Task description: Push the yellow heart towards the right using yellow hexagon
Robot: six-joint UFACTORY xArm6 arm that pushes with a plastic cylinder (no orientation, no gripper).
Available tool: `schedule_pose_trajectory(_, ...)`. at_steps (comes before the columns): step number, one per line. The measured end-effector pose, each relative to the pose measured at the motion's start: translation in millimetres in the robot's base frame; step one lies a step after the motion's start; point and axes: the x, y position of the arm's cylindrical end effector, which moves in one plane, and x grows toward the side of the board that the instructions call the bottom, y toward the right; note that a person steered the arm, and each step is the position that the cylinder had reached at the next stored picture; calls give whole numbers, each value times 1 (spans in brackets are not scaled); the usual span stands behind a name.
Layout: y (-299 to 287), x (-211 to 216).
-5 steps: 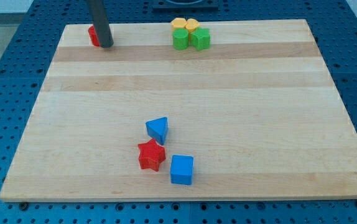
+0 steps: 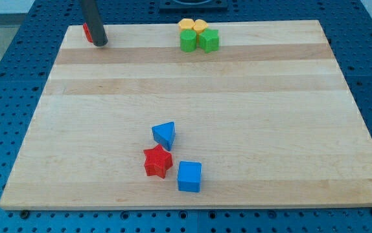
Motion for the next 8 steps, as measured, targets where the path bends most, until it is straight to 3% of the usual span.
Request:
schedule_pose_trajectory(6, 122, -35)
schedule_pose_trajectory(8, 137, -47)
